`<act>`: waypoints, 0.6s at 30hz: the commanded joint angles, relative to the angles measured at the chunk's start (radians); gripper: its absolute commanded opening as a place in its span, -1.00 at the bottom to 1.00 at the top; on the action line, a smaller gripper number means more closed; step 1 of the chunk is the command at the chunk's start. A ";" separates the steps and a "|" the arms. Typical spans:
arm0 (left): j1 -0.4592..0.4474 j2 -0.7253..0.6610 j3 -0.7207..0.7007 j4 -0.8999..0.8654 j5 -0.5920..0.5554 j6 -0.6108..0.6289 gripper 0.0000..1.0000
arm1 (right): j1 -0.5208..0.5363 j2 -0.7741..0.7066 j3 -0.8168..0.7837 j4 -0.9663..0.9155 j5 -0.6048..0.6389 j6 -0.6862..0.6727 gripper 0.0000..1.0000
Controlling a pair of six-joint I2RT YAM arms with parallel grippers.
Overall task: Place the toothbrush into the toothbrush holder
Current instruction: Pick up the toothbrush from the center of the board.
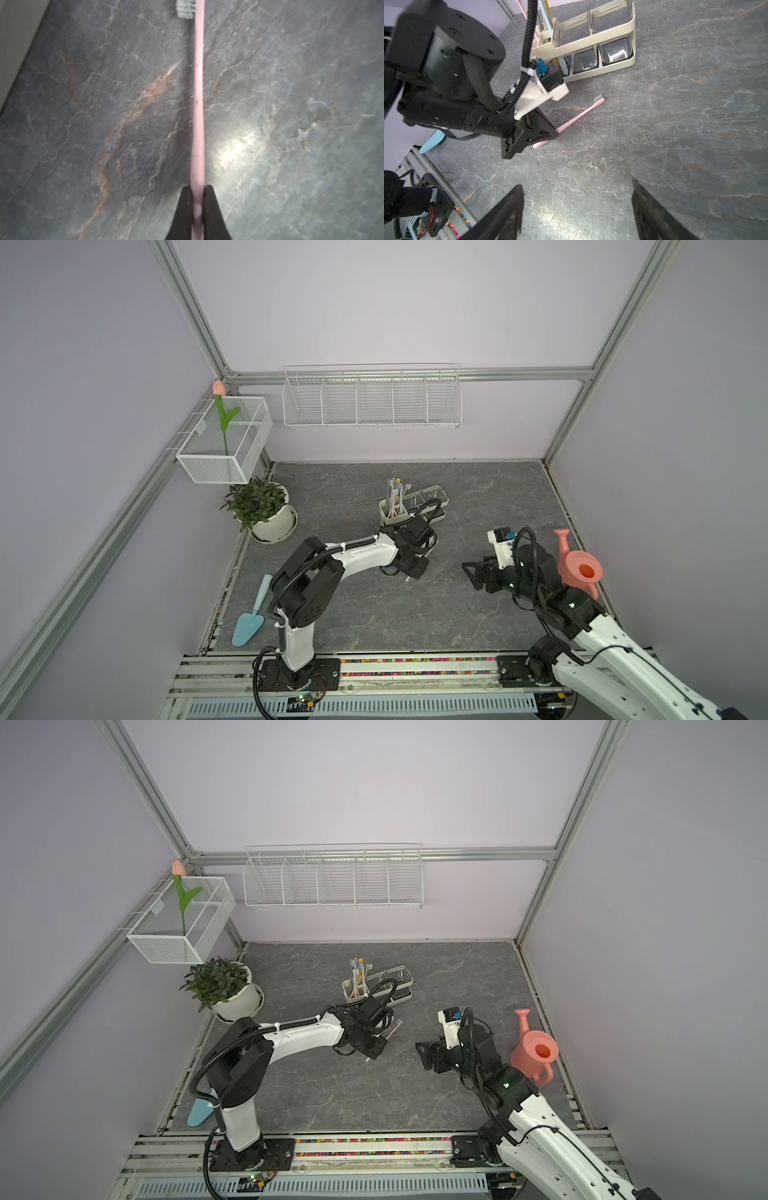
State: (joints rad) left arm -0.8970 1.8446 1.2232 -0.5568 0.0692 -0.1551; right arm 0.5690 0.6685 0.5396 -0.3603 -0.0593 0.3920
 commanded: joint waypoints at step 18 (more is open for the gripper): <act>-0.028 -0.291 -0.096 0.148 0.101 -0.026 -1.00 | -0.006 0.137 -0.059 0.387 -0.100 0.157 0.36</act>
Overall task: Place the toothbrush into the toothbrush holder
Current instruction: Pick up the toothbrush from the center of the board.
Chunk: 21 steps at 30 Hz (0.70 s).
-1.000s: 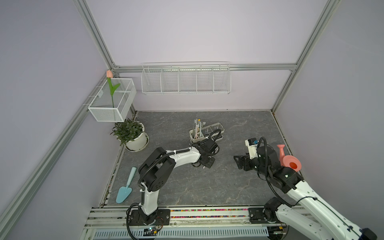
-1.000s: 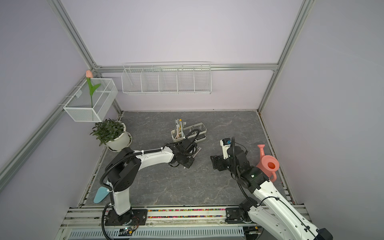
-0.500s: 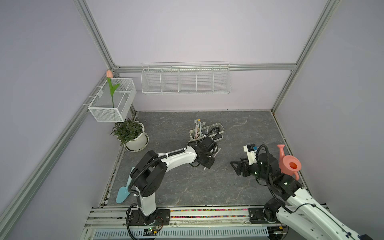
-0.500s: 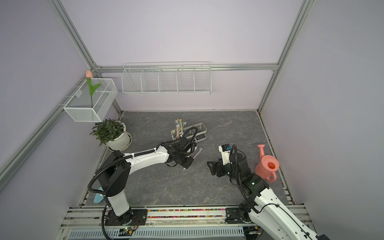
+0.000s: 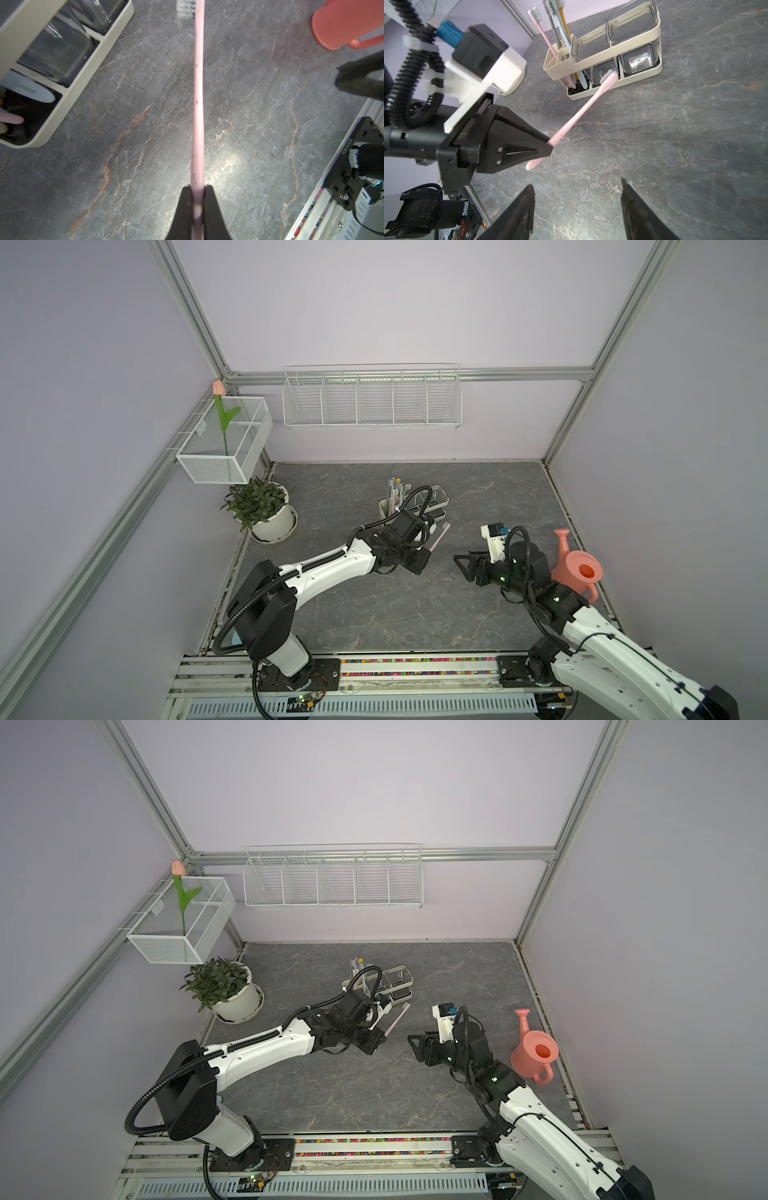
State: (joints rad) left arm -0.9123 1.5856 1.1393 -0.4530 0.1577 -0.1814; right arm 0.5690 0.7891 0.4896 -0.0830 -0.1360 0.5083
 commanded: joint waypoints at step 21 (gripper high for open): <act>-0.083 -0.087 -0.038 0.145 0.008 -0.020 -1.00 | -0.008 0.118 0.059 0.213 0.023 0.086 0.36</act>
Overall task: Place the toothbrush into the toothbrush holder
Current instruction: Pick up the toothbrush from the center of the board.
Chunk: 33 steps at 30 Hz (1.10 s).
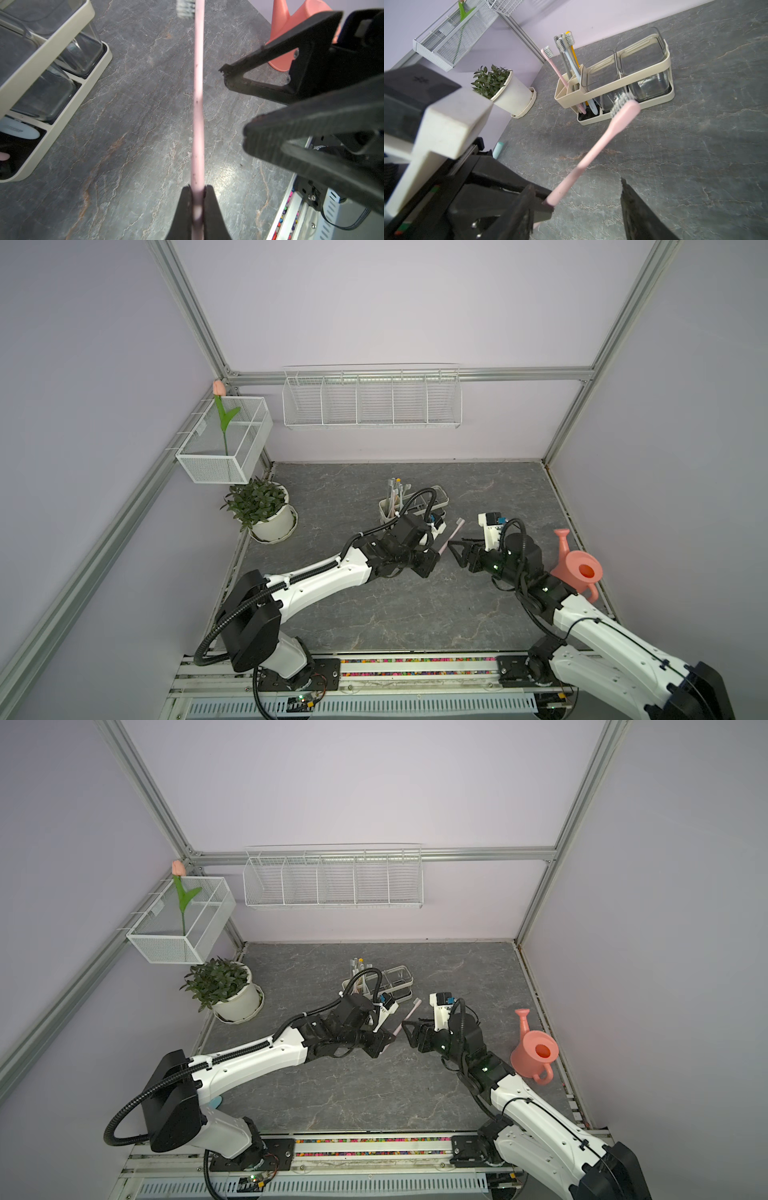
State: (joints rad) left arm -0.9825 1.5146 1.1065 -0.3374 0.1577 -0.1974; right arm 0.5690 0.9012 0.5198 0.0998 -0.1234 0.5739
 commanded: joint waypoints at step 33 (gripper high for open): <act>-0.076 -0.002 0.001 0.101 0.011 -0.006 -1.00 | -0.018 -0.012 0.020 0.055 0.070 0.036 -0.51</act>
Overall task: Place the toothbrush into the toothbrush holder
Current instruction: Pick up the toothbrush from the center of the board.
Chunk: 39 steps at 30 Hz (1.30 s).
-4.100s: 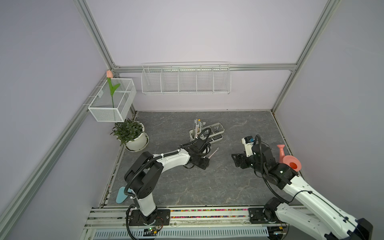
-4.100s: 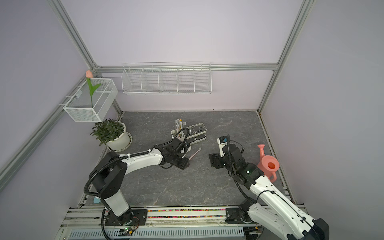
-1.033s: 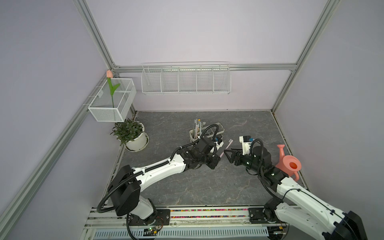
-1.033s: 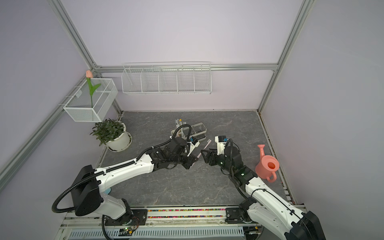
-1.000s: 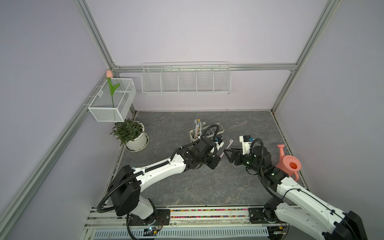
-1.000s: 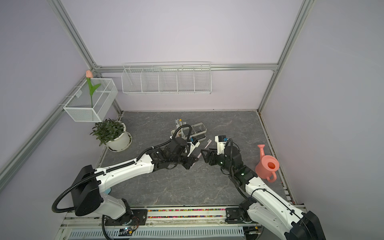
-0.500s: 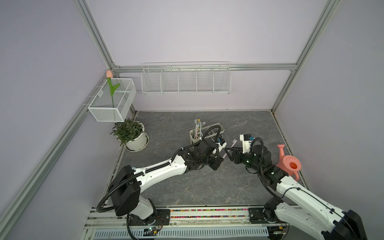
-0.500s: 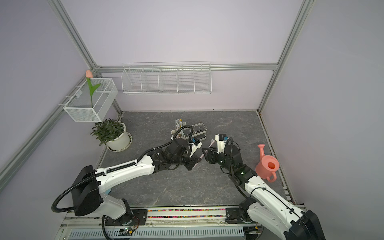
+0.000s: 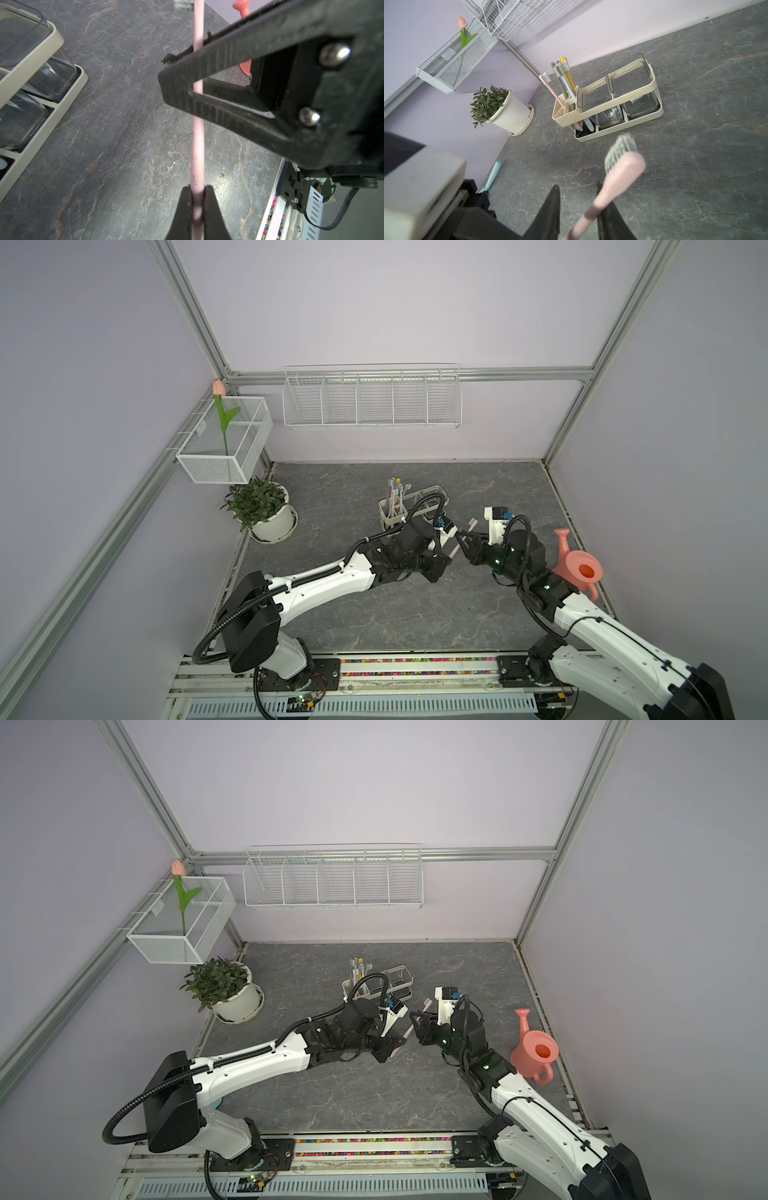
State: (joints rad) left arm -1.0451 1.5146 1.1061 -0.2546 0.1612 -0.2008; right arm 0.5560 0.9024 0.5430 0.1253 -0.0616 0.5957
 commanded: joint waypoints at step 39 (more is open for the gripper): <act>-0.020 -0.210 -0.032 -0.043 -0.230 -0.007 -0.23 | -0.011 0.020 0.205 -0.258 0.163 -0.157 -0.86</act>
State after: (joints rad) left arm -1.0626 1.3636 1.0878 -0.2710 0.0273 -0.2150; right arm 0.5484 0.8921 0.6956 -0.1246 0.0830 0.4820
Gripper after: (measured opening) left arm 0.383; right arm 0.095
